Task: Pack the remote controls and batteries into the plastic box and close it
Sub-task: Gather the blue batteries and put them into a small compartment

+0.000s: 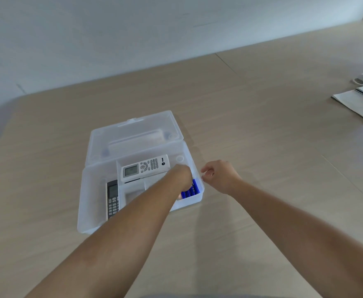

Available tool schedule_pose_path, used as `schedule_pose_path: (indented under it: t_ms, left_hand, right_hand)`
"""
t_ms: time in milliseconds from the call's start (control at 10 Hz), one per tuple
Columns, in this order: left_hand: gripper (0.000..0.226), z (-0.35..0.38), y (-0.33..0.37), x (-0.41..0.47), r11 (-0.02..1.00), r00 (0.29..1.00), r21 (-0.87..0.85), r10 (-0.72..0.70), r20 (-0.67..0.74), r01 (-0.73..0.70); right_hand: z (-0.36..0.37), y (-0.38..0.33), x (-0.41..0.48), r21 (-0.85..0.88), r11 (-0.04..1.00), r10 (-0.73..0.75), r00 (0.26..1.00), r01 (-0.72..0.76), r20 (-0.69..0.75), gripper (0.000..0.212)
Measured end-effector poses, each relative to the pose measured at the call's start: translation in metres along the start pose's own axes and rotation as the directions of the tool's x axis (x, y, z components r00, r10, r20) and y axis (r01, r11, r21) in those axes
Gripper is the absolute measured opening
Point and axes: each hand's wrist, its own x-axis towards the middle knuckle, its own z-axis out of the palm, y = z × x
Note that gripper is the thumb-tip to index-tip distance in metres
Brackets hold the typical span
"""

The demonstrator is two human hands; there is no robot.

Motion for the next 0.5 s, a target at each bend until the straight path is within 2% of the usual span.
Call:
schedule_pose_path:
  t_ms: [100,200,300,400,500]
  left_hand:
    - [0.029,-0.043,-0.008,-0.01,0.997,0.999,0.082,-0.019,0.048,0.015]
    - [0.026,-0.093,-0.036,-0.007,0.99,0.979,-0.125,0.045,-0.198,-0.071]
    - [0.027,-0.139,-0.086,-0.001,0.982,0.874,-0.175,-0.029,-0.485,-0.064]
    - [0.029,-0.164,-0.138,0.01,0.974,0.804,-0.222,-0.167,-0.571,0.044]
    - [0.041,-0.167,-0.174,0.025,0.94,0.829,-0.3,-0.293,-0.477,0.16]
  right_hand:
    - [-0.006,-0.014,0.01,0.007,1.0,-0.012,0.996,0.013,-0.087,0.026]
    - [-0.008,-0.04,0.029,0.013,0.999,-0.049,0.989,0.051,-0.137,0.025]
    - [-0.004,-0.074,0.057,0.037,0.994,-0.093,0.98,0.101,-0.175,0.023]
    - [0.001,-0.098,0.086,0.082,0.991,-0.094,0.982,0.109,-0.164,0.027]
    - [0.01,-0.108,0.114,0.061,0.997,-0.043,0.991,0.051,-0.128,0.042]
